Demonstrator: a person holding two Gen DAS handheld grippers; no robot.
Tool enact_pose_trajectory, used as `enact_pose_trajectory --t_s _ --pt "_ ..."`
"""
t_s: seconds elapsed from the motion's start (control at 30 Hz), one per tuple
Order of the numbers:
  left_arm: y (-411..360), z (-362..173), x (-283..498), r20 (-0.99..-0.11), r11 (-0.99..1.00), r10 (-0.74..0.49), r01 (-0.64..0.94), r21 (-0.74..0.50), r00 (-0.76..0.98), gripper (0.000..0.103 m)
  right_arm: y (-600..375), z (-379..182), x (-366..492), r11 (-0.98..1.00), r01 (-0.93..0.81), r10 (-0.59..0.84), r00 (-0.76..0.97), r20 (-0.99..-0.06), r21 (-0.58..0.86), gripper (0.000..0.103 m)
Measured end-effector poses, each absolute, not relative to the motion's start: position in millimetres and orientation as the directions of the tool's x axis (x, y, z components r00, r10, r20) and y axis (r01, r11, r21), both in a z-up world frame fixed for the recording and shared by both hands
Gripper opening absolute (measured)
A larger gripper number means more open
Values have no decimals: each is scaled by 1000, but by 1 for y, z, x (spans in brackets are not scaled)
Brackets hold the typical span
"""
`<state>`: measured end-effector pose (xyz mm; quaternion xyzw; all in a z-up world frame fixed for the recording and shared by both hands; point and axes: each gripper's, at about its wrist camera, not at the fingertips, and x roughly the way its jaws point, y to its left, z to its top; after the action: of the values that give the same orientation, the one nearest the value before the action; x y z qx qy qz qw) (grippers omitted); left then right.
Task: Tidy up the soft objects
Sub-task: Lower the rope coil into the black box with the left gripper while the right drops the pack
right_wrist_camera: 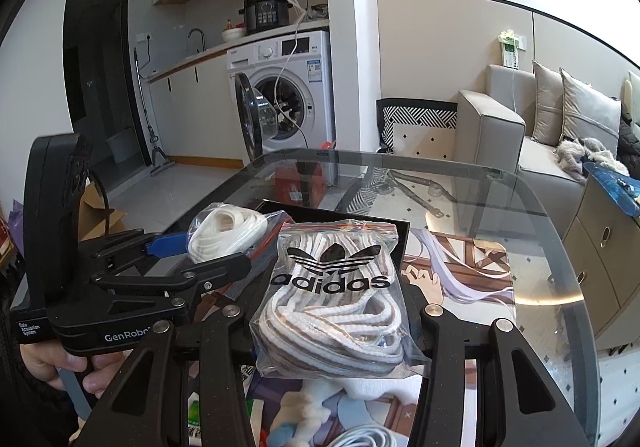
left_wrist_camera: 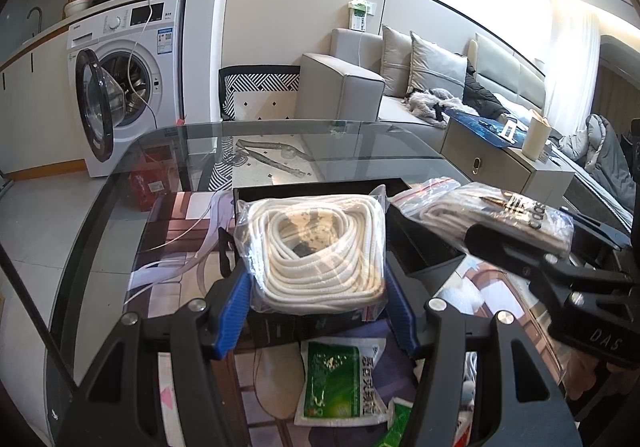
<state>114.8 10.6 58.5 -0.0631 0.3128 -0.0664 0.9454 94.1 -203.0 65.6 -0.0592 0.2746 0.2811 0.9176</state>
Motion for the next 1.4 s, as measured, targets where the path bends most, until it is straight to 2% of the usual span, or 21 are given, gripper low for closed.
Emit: enact_pose_trajectory --t_s 0.57,1.03,1.23,1.33,1.4 --pt "7 42 151 -636 987 -146 67 -146 758 60 -183 43 141 840 -543 443 661 -606 22 47" --pt "-1 38 160 -642 990 -136 86 -108 755 60 -187 36 155 838 -544 452 658 -603 35 47" --pt "-2 39 162 -648 990 -139 91 -108 749 63 -191 37 157 845 -533 452 664 -596 48 48" --pt "0 40 162 -645 990 -136 83 -113 752 71 -193 38 159 847 -529 455 665 -592 56 48" --pt "6 42 160 -634 983 -175 96 -157 753 86 -196 39 158 849 -525 453 670 -588 56 48"
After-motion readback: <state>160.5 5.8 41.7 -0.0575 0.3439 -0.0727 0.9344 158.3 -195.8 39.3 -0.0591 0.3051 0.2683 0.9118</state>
